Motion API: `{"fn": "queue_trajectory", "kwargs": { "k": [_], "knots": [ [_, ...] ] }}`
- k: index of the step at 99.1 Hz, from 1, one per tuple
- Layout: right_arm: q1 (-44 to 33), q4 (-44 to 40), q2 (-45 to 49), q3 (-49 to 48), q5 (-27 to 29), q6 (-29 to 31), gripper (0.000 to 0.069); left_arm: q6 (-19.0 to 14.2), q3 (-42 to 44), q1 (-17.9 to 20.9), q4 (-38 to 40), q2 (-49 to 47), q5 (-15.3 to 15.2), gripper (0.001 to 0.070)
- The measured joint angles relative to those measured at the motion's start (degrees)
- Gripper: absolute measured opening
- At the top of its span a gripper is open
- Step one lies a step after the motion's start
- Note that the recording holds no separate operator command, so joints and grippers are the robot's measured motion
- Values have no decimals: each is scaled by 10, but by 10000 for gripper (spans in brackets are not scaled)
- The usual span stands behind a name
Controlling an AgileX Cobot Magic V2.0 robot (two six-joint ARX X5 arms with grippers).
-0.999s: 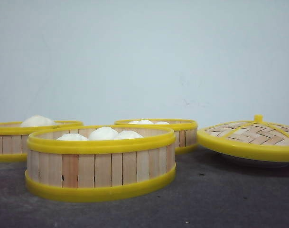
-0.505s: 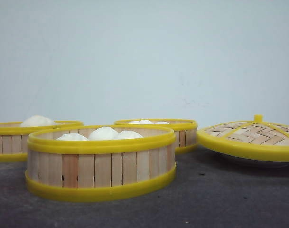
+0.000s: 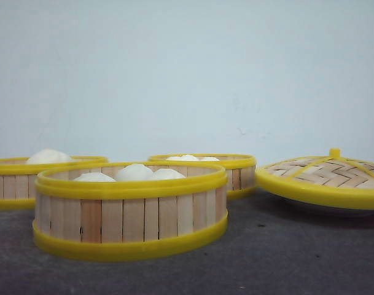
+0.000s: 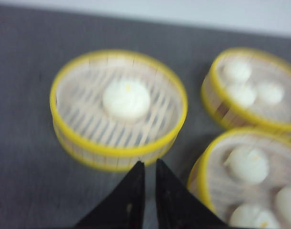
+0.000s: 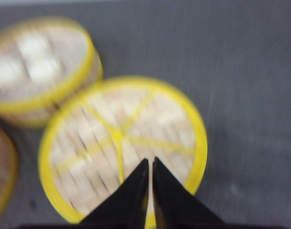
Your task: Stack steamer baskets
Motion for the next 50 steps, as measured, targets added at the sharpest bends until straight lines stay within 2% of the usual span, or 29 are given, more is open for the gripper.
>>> {"fn": "queue_trajectory", "kwargs": {
  "k": [20, 26, 30, 37, 46, 50],
  "knots": [
    [0, -3, 44, 0, 0, -10, 9, 15, 0, 0, -5, 39, 0, 19],
    [0, -3, 48, 0, 0, -13, 13, 17, 0, 0, -7, 44, 0, 53],
    [0, -3, 48, 0, 0, -15, 40, 18, 0, 0, -8, 46, 0, 98],
    [0, -3, 47, 0, 0, -17, 164, 21, 0, 0, -8, 46, 0, 218],
    [0, -3, 47, 0, 0, -18, 412, 23, 0, 0, -9, 46, 0, 390],
    [0, -3, 47, 0, 0, -18, 500, 25, 0, 0, -9, 46, 0, 434]
  ]
}}
